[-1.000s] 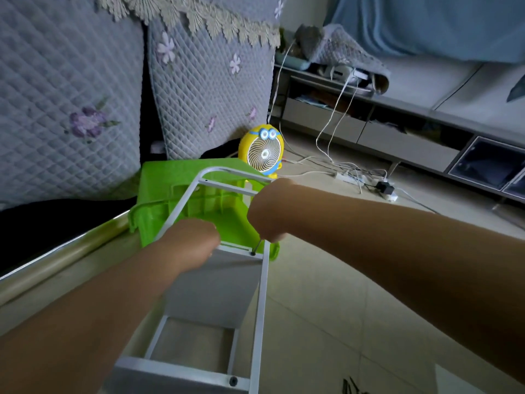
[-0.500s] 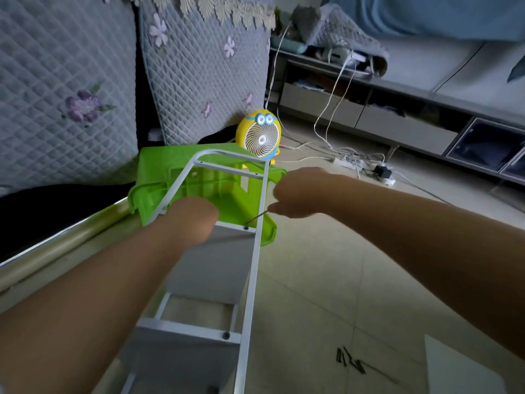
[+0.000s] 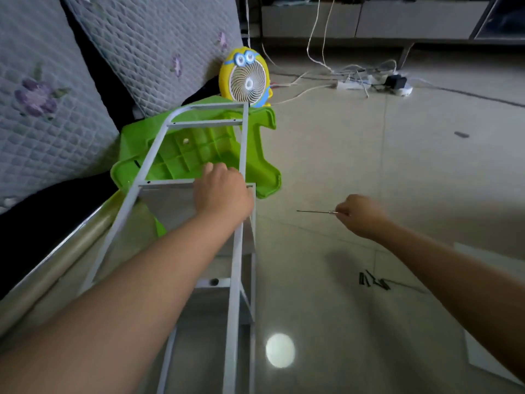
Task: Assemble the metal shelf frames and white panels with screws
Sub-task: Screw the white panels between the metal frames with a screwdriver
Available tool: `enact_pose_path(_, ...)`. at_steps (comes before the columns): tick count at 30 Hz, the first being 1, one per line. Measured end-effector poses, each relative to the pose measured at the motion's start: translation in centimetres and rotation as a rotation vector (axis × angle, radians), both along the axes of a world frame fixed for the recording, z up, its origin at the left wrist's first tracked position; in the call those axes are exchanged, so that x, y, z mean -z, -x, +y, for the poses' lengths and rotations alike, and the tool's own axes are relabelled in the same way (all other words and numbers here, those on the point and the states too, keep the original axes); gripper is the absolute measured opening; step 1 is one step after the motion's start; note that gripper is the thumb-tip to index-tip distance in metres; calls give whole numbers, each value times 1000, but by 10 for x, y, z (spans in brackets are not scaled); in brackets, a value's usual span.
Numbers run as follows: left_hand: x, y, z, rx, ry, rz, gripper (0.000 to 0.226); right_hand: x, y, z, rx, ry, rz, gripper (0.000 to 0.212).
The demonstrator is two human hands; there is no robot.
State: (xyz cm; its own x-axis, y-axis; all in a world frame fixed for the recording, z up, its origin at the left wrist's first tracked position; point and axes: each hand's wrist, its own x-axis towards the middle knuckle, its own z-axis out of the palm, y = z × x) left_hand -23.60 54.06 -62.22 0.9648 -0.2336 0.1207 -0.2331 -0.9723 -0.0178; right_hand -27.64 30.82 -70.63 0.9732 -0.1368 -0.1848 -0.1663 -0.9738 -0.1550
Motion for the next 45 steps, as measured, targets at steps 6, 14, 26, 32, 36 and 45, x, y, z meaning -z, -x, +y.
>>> enact_pose_path(6, 3, -3, -18, -71, -199, 3, 29, 83, 21, -21, 120, 153, 164, 31)
enact_pose_path(14, 7, -10, -25, -116, -221, 48, 33, 151, 40, -47, 198, 190, 192, 25)
enact_pose_path(26, 16, -15, -30, -149, -277, 65, 32, 182, 22, -57, 337, 58, 72, 24)
enact_pose_path(32, 22, -17, -34, -184, -290, 56, 32, 177, 27, -59, 346, -28, 34, 24)
enact_pose_path(36, 29, -21, -34, -214, -241, 75, 34, 179, 47, -58, 252, -67, -109, 25)
enact_pose_path(45, 24, -12, -30, -139, -233, 50, 31, 183, 54, -43, 283, -34, 190, 20)
